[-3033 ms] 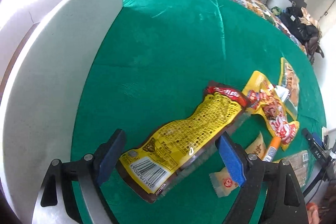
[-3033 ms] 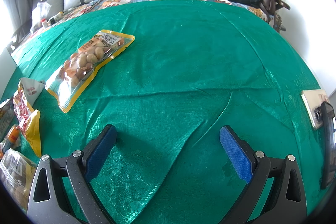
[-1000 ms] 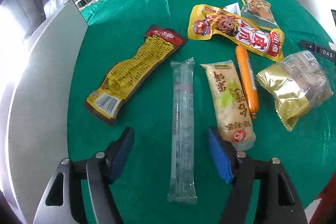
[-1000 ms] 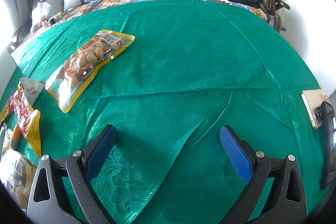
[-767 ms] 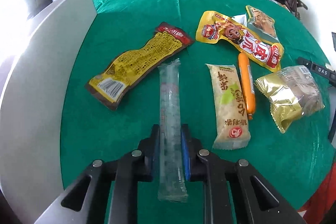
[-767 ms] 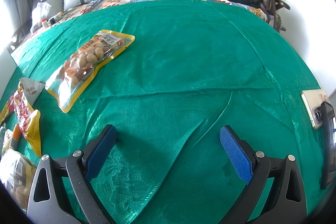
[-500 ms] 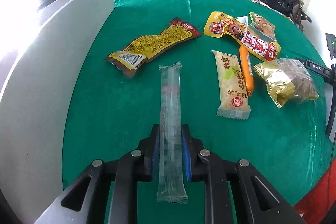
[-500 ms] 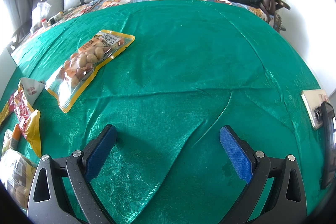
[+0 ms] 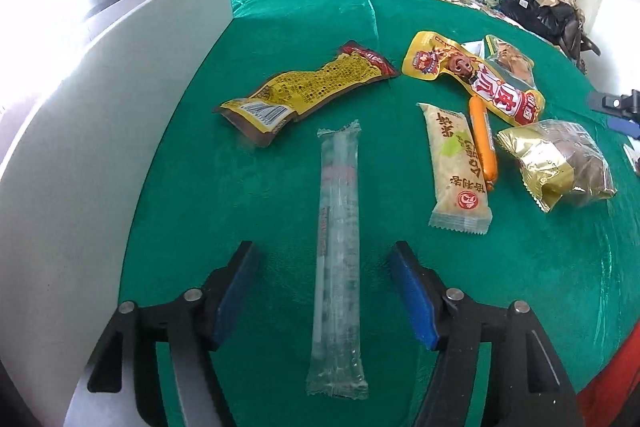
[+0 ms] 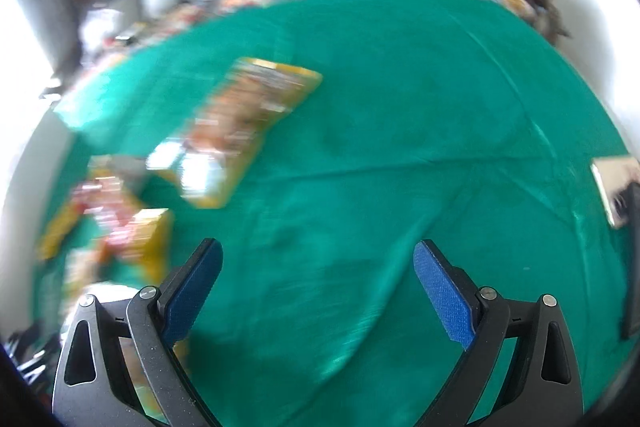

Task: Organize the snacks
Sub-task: 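Lift the clear tube pack with the left gripper while the right gripper grasps the orange sausage stick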

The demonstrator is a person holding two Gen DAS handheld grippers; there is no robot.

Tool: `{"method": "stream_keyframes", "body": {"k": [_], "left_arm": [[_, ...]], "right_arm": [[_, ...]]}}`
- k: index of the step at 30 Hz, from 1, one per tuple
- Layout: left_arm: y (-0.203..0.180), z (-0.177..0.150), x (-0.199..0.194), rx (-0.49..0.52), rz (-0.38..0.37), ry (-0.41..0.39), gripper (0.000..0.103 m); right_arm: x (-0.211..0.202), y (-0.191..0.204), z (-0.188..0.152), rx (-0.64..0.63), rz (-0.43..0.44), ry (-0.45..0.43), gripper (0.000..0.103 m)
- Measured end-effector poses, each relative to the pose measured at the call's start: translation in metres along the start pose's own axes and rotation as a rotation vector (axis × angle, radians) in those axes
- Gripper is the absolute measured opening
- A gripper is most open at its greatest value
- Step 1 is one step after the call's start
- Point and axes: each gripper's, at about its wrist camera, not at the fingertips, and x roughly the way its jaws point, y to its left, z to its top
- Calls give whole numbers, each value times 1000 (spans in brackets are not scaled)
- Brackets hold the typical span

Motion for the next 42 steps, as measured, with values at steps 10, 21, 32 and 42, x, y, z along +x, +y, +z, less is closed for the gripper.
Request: {"method": "stream_keyframes", "body": {"k": [10, 21, 32, 42], "left_arm": [[12, -8, -4, 14, -10, -27, 76], [21, 4, 1, -26, 10, -16, 55], [42, 5, -4, -91, -64, -3, 19], [56, 6, -3, -185, -140, 2, 18]], "right_arm": [[25, 145, -45, -621, -139, 68, 97], [-20, 92, -4, -257, 20, 128, 96], [71, 139, 11, 132, 153, 441, 30], [83, 169, 4, -132, 0, 461, 16]]}}
